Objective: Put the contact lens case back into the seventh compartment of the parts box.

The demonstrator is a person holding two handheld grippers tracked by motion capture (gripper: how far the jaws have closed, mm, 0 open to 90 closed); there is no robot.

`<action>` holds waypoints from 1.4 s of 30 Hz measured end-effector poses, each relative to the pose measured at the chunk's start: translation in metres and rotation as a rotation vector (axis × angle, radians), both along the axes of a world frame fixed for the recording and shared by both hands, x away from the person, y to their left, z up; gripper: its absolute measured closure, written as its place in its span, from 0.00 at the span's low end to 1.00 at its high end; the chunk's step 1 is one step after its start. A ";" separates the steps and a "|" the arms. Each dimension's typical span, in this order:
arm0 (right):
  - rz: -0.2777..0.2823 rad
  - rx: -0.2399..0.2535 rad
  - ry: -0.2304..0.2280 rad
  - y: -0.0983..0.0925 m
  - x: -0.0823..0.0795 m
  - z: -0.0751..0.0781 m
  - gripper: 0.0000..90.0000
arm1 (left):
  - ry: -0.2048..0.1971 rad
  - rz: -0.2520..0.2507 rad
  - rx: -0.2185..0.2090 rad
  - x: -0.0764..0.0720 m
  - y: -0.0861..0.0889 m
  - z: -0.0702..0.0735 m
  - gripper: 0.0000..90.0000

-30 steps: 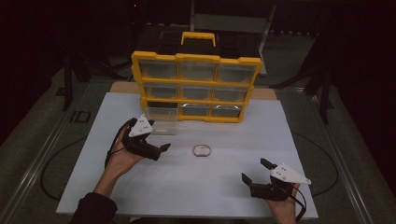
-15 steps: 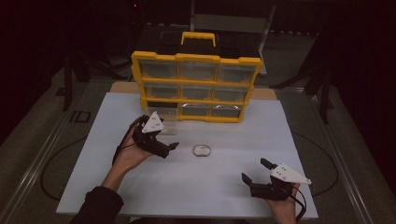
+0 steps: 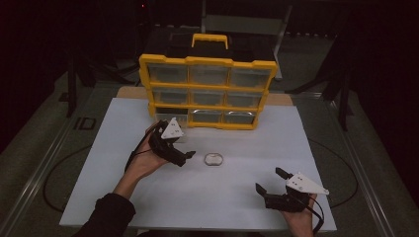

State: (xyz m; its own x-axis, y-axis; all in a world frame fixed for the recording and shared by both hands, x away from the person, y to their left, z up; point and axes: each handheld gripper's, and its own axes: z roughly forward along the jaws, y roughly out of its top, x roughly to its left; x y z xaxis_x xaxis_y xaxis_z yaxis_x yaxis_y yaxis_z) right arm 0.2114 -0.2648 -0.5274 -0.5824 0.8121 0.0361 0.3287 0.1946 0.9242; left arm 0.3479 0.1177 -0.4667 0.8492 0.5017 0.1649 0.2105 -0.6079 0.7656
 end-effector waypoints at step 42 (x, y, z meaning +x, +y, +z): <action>0.003 -0.005 0.008 0.000 0.001 -0.001 0.09 | 0.128 -0.105 0.124 0.013 -0.060 -0.017 0.00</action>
State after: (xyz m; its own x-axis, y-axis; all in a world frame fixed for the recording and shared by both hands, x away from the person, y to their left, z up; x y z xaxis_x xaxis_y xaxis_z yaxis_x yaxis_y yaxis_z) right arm 0.2123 -0.2644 -0.5283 -0.5846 0.8105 0.0366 0.3350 0.2000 0.9207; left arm 0.3606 0.0574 -0.4837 0.9139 0.3916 0.1072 0.2317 -0.7199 0.6543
